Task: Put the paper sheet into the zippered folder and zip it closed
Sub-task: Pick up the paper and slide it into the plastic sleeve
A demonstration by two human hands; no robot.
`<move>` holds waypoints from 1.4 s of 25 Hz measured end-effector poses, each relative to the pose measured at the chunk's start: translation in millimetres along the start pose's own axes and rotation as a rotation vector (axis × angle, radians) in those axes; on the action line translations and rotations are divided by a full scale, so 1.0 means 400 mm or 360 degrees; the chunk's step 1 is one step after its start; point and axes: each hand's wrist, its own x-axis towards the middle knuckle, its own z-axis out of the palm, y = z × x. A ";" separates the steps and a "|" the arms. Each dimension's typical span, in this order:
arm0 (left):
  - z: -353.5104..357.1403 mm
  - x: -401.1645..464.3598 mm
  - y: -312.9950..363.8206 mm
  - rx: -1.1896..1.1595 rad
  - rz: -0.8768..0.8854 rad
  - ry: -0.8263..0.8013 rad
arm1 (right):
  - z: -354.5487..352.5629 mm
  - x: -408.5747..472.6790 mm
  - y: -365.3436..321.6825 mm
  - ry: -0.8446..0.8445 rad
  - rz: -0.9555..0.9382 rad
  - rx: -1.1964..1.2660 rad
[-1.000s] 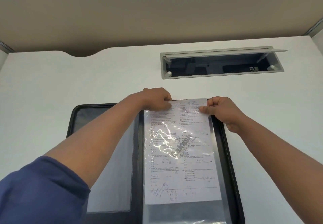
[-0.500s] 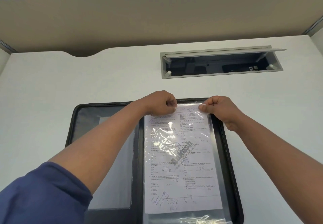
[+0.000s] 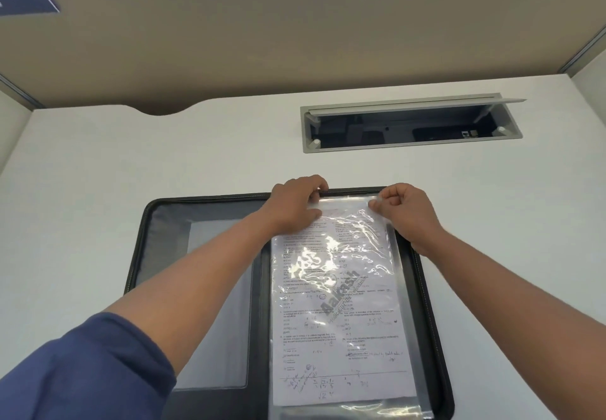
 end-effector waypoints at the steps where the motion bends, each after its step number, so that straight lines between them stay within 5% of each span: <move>1: 0.014 -0.015 -0.006 0.0081 0.0020 0.0140 | 0.009 -0.018 0.007 0.0092 -0.0100 -0.0200; 5: 0.056 -0.118 -0.042 0.0167 0.0014 0.0489 | 0.040 -0.144 0.066 0.0094 -0.0579 -0.0920; 12: 0.131 -0.393 -0.081 0.0122 -0.0087 0.0438 | 0.051 -0.351 0.152 -0.0154 -0.0932 -0.1250; 19: 0.226 -0.582 -0.110 0.0351 -0.0051 0.0114 | 0.018 -0.446 0.232 -0.0163 -0.0646 -0.1479; 28: 0.265 -0.580 -0.089 0.0405 -0.0139 0.0008 | 0.014 -0.475 0.247 -0.0102 -0.0363 -0.1343; 31: 0.235 -0.581 -0.094 0.0256 -0.0271 0.0140 | 0.012 -0.467 0.239 -0.0109 -0.0309 -0.1225; 35: 0.185 -0.615 -0.159 0.0048 -0.0865 0.0534 | 0.014 -0.461 0.222 -0.0121 -0.0211 -0.1062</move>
